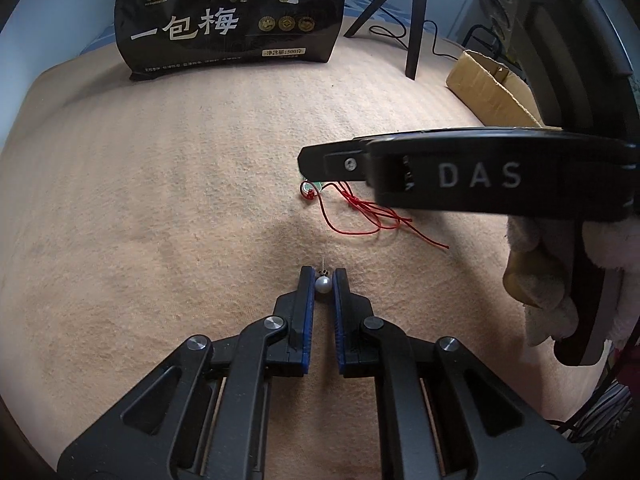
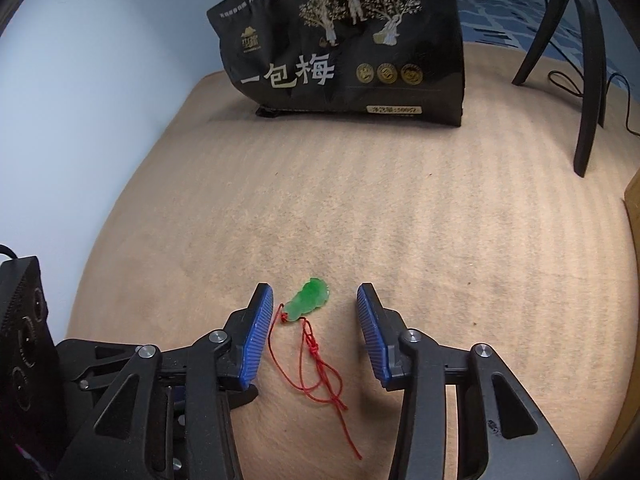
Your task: Organize jewelry
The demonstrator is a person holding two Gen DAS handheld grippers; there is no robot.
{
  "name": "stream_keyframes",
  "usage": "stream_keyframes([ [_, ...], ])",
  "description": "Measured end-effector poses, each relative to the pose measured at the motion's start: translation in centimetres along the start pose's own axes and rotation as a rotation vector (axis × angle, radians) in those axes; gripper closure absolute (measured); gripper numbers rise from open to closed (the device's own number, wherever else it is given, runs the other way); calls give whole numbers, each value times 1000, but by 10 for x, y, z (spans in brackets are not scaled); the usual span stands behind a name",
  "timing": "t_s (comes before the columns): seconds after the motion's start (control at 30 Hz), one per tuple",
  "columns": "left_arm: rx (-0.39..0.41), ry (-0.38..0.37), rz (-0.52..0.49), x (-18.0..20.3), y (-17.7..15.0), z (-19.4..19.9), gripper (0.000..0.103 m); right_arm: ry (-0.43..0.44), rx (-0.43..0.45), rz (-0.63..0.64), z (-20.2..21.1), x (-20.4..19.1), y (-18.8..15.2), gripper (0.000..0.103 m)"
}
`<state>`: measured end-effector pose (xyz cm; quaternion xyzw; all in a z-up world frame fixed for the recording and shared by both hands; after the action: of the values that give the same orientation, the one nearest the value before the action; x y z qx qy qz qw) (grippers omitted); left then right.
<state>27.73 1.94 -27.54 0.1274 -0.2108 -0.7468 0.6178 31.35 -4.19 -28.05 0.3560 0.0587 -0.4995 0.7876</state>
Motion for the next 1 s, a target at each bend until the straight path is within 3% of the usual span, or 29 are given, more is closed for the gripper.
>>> stream_keyframes([
  [0.23,3,12,6,-4,1,0,96,-10,-12,11,-10,-4,0,62],
  [0.5,5,45,47,-34,-6,8,96,-59,-37,98,-32,-20,-2,63],
  [0.67,7,49,66,-44,-8,10,96,-142,-54,184,-41,-21,1,77],
  [0.77,8,52,66,-44,-9,10,96,-164,-62,217,-45,-23,3,78],
  [1.0,14,58,84,-47,-9,20,96,-155,-48,199,-28,-22,-4,78],
])
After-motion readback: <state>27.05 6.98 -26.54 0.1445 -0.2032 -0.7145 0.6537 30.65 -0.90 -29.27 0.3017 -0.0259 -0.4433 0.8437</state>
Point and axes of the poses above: each gripper's, at about its wrist camera, not at the fingertips, and z roughly against the way its jaws point, x to its right, y to its top, the point moved 8 cm from there along -z, roughly the way its jaws point, and after that the axes turned 8 degrees about y, right-handed, at the moved point
